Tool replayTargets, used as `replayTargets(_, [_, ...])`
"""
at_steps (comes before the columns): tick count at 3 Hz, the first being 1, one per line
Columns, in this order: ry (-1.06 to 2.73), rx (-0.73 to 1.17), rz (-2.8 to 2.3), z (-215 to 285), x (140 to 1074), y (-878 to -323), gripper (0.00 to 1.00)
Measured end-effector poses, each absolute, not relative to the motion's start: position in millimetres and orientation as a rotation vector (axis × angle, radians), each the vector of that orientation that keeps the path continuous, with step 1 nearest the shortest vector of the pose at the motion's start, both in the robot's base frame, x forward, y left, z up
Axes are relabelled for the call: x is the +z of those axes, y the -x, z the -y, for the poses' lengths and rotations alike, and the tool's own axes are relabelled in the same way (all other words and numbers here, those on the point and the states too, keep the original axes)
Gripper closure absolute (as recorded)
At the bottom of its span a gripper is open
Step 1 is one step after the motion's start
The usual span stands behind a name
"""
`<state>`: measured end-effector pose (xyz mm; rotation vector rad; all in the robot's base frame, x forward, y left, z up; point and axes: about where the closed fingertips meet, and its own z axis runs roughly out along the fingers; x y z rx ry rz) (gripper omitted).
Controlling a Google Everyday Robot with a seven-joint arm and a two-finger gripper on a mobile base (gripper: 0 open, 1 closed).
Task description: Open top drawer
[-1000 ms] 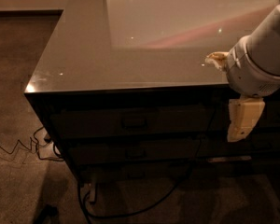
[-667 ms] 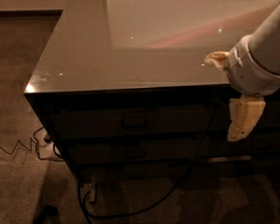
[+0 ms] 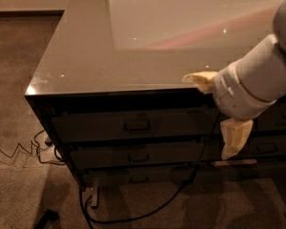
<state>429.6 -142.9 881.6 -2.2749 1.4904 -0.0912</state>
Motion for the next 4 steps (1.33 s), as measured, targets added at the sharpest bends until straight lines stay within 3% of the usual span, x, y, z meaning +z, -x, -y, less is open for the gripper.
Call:
replayTargets(2, [2.407, -0.127, -1.269, 120.3, 856.3, -424.2, 0.00])
replayTargets(4, [2.376, -0.013, -1.175, 93.6, 836.3, -430.2, 0.00])
